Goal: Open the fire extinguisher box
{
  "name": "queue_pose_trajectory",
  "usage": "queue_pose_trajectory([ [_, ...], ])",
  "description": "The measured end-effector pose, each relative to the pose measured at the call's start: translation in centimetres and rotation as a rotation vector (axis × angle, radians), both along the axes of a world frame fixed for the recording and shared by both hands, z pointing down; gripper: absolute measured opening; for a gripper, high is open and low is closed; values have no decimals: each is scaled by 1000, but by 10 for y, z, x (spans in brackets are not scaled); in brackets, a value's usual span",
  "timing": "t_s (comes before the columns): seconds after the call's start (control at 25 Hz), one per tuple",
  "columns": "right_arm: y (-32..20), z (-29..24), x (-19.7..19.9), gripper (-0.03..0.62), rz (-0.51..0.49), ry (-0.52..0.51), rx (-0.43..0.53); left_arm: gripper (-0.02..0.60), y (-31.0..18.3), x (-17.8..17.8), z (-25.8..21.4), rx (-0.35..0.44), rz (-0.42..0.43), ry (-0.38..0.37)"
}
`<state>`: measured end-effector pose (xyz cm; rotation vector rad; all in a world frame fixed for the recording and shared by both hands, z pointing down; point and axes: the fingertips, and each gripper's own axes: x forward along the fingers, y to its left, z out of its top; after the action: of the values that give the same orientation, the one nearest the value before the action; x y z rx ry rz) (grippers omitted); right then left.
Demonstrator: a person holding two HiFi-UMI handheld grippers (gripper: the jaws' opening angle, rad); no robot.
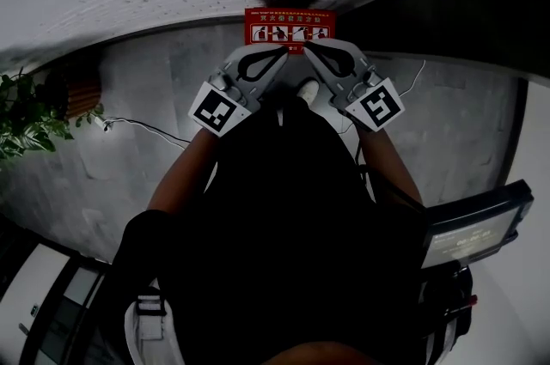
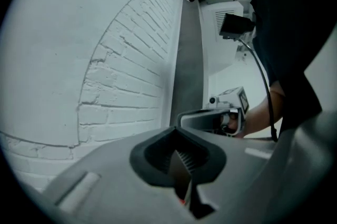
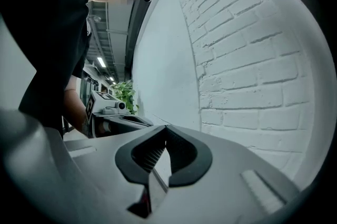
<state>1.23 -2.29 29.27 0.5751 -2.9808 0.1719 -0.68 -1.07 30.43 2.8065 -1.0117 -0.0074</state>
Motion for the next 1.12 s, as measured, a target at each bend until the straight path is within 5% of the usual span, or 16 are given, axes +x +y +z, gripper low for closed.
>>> queue_pose_trajectory([
  [0.36,-23,39,42,8,-53,-55,-127,2,-19,36,40,-81,-90,-33],
  [0.56,-41,100,51,8,25,-102,-295,2,-23,30,70,-157,-132,-18],
  [0.88,-33,284,53,8,176,-139,-756,2,-14,36,172,-296,-81,-52],
  [1.12,-3,440,87,9,486,-264,-1151,2,-8,40,247,-418,-58,-6],
])
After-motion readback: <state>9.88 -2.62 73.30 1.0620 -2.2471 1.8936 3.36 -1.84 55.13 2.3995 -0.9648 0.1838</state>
